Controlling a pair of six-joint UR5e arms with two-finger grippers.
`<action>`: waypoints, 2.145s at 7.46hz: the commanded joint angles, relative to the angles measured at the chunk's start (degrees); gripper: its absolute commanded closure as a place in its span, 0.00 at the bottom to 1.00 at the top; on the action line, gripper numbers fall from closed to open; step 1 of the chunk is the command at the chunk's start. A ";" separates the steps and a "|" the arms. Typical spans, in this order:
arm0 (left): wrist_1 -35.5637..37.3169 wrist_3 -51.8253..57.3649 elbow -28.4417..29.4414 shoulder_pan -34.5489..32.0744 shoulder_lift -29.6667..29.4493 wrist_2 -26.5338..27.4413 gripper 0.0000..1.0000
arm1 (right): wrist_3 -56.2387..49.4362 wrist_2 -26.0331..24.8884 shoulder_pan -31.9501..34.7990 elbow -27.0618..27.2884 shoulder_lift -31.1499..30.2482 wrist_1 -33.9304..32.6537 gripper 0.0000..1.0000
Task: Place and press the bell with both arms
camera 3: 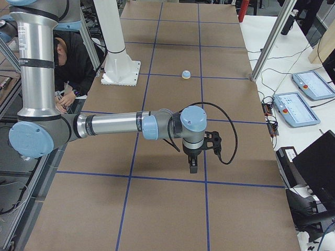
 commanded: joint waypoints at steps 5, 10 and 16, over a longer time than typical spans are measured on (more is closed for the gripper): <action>-0.07 0.09 0.27 0.04 0.00 0.02 0.00 | 1.48 0.02 -0.84 0.33 0.14 0.07 0.00; -0.16 0.09 0.53 0.12 0.00 0.02 0.00 | 1.58 0.55 -1.10 0.60 0.14 0.07 0.00; -0.16 0.00 0.62 0.12 0.00 0.02 0.00 | 2.64 0.90 -1.37 0.60 0.14 0.07 0.00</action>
